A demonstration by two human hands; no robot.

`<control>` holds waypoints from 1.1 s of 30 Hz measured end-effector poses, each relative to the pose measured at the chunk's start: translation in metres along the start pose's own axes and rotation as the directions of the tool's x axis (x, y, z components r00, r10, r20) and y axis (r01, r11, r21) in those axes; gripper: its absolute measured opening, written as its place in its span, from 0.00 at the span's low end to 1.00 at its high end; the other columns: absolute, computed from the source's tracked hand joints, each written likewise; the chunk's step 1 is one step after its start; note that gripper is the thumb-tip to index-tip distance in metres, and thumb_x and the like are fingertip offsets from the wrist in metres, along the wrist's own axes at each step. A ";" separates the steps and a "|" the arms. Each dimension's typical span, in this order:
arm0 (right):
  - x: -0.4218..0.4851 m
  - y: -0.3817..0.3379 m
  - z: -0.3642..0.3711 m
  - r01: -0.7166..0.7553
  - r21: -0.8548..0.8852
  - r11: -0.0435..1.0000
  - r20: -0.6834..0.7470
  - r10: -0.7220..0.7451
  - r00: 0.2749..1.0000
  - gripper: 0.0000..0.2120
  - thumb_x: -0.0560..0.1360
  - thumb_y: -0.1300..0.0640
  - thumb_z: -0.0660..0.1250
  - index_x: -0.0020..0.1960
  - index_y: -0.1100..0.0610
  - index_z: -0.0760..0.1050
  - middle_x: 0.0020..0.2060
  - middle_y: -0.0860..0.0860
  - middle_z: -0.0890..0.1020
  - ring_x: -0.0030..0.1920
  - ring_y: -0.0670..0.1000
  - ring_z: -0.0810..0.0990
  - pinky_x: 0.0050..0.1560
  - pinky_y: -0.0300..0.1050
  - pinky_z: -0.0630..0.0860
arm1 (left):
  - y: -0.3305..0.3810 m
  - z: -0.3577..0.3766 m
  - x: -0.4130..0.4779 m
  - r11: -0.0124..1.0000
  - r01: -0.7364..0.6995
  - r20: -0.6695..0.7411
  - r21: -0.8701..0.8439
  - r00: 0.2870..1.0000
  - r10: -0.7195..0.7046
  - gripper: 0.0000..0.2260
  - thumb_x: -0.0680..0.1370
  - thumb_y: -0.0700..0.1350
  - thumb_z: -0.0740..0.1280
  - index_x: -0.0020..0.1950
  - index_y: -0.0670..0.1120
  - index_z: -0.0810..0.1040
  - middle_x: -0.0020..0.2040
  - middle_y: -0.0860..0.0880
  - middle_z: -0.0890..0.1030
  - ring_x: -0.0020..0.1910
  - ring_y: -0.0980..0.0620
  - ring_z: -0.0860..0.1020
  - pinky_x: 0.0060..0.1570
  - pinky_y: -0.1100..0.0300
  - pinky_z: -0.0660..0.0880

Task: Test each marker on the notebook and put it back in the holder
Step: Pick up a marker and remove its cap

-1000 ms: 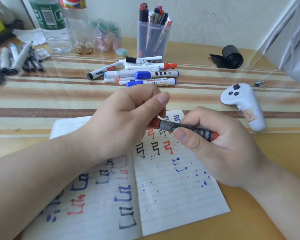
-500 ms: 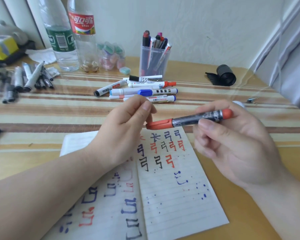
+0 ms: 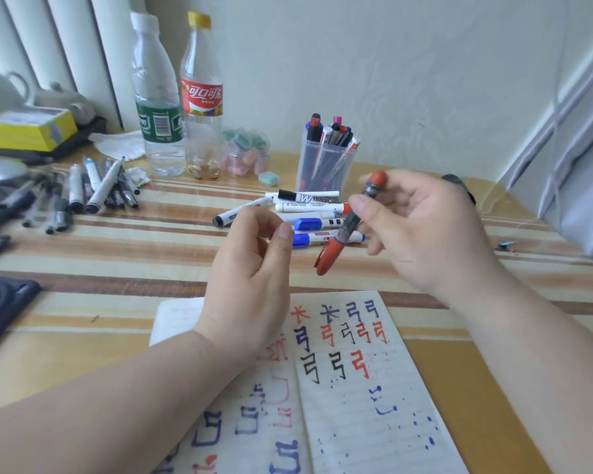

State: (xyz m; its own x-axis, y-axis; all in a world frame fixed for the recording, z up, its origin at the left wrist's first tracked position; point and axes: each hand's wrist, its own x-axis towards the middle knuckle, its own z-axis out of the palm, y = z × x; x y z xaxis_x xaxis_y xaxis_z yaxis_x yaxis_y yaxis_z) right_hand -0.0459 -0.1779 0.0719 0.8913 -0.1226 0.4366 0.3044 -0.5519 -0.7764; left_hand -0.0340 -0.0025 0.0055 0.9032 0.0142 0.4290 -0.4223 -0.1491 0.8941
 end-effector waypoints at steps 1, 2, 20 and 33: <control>0.013 0.001 0.000 0.037 0.014 0.999 -0.067 -0.036 0.997 0.09 0.78 0.61 0.73 0.51 0.50 0.77 0.36 0.49 0.83 0.32 0.46 0.83 0.32 0.41 0.79 | -0.001 0.001 0.000 1.000 0.019 0.009 0.009 1.000 -0.019 0.07 0.82 0.45 0.64 0.44 0.52 0.73 0.41 0.52 0.77 0.37 0.54 0.73 0.38 0.66 0.70; 0.028 0.001 -0.001 0.083 0.001 0.997 -0.128 -0.082 0.988 0.13 0.77 0.62 0.73 0.56 0.49 0.74 0.37 0.49 0.83 0.33 0.47 0.84 0.33 0.42 0.80 | -0.001 0.002 -0.001 0.999 0.039 0.024 0.020 0.999 -0.039 0.07 0.82 0.45 0.65 0.44 0.51 0.73 0.41 0.51 0.77 0.37 0.53 0.73 0.37 0.64 0.70; 0.206 0.041 0.032 0.091 -0.404 0.910 -0.174 -0.174 0.969 0.03 0.77 0.57 0.70 0.50 0.56 0.80 0.36 0.49 0.80 0.36 0.46 0.80 0.39 0.36 0.76 | -0.007 0.002 -0.002 0.985 0.009 0.142 0.174 0.989 -0.035 0.08 0.78 0.46 0.68 0.40 0.55 0.73 0.38 0.60 0.78 0.36 0.55 0.75 0.36 0.62 0.70; 0.174 0.051 0.044 0.063 -0.651 0.756 -0.031 -0.110 0.994 0.19 0.82 0.55 0.53 0.68 0.54 0.76 0.66 0.54 0.77 0.70 0.60 0.66 0.68 0.54 0.64 | -0.005 0.001 -0.001 0.985 0.045 0.150 0.168 0.986 -0.071 0.06 0.77 0.47 0.67 0.41 0.55 0.74 0.37 0.61 0.78 0.35 0.54 0.75 0.36 0.61 0.72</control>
State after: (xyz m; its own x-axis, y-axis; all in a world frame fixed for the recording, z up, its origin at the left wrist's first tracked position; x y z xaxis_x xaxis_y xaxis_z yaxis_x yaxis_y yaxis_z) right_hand 0.1391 -0.1915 0.0883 0.8419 -0.0865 0.5327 0.0678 -0.9623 -0.2634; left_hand -0.0324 -0.0029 0.0002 0.9320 -0.1241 0.3405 -0.3624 -0.3122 0.8782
